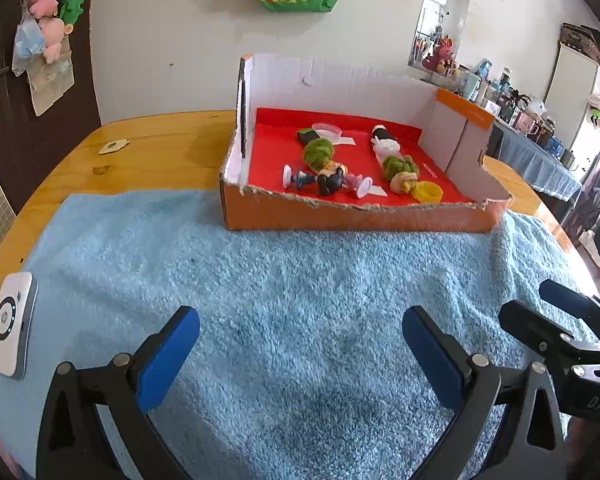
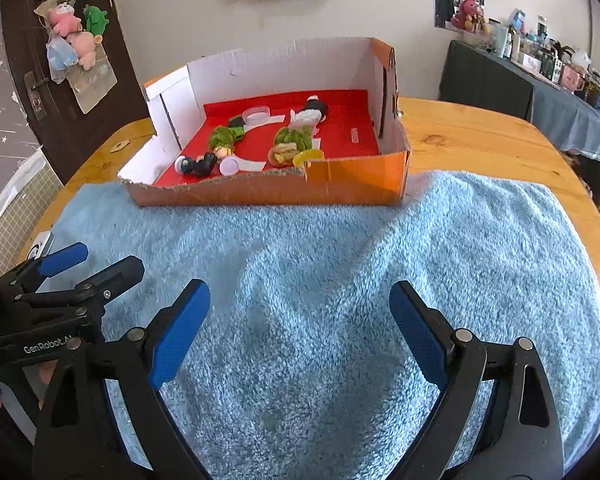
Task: Organize objects
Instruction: 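Withdraw both tools from the box back over the towel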
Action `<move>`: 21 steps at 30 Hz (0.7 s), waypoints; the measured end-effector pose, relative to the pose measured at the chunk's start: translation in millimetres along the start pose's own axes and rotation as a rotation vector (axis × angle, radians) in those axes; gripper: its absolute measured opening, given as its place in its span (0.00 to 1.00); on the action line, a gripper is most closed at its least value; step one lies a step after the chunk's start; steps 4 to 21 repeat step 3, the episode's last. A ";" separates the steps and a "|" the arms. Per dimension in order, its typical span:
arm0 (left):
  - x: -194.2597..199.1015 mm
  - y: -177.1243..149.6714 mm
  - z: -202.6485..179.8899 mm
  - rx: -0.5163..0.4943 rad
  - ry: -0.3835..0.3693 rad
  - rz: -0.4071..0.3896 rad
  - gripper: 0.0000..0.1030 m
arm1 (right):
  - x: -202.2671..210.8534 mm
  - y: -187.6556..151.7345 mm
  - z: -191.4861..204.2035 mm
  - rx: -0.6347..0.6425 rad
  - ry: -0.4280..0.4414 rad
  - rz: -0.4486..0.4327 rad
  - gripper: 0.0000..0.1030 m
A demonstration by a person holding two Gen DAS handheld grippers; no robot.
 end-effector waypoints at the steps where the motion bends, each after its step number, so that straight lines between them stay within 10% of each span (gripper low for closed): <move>1: 0.2 -1.5 -0.5 -0.001 0.002 0.002 1.00 | -0.2 -1.6 0.3 0.000 0.002 0.002 0.89; 21: -0.1 -2.7 -0.9 -0.008 0.016 0.002 1.00 | -0.3 -4.1 0.8 0.001 0.003 0.007 0.89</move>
Point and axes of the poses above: each gripper's, at about its wrist camera, not at the fingertips, and x roughly against the way its jaws point, z to its left, y to its top, the point moved 7 cm from there along -x, roughly the way its jaws point, and after that the axes turned 6 degrees about y, right-handed, at the moved point
